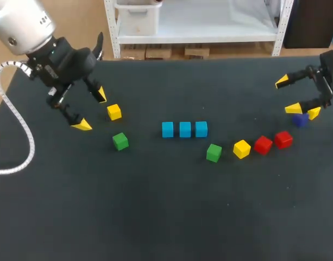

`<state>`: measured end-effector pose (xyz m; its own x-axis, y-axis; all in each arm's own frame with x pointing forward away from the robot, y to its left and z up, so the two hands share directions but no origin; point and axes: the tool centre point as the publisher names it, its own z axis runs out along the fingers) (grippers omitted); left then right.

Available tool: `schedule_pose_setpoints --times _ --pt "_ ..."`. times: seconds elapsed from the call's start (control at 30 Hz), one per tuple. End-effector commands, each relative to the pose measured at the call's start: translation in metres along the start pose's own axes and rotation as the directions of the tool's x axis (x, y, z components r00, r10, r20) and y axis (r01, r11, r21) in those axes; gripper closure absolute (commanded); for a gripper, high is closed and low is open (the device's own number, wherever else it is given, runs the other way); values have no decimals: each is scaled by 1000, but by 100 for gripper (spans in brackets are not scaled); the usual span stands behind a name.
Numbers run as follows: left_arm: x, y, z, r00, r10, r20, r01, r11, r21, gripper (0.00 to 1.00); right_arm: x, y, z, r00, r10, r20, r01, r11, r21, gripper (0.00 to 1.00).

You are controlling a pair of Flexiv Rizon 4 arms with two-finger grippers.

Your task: Place the blue cubes, place green cubes on the blue cubes, place the yellow cubes on the green cubes, then place the red cubes on the yellow cubes, and place purple cube on the red cubes.

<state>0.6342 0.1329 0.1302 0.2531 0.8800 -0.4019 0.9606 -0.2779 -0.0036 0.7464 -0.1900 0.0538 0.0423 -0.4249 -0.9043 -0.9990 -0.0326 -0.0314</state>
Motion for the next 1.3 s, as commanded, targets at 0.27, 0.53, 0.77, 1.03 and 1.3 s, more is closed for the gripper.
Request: schedule_pose_setpoints --times 0.27,0.53,0.77,1.03,1.3 --pt "-8 43 23 924 366 -107 -344 922 177 0 0 1 0 1000 -1 0 1 1000 2 0" --pt "-14 85 45 932 348 -96 -331 930 162 0 0 1 0 1000 -1 0 1 1000 2 0" --pt "-15 98 64 909 404 -105 -384 908 170 0 0 1 0 1000 -1 0 1 1000 2 0" --pt "-1 87 76 886 441 -144 -407 888 215 0 0 1 0 1000 -1 0 1 1000 2 0" --pt "14 66 89 884 442 -152 -400 884 243 0 0 1 0 1000 -1 0 1 1000 2 0"
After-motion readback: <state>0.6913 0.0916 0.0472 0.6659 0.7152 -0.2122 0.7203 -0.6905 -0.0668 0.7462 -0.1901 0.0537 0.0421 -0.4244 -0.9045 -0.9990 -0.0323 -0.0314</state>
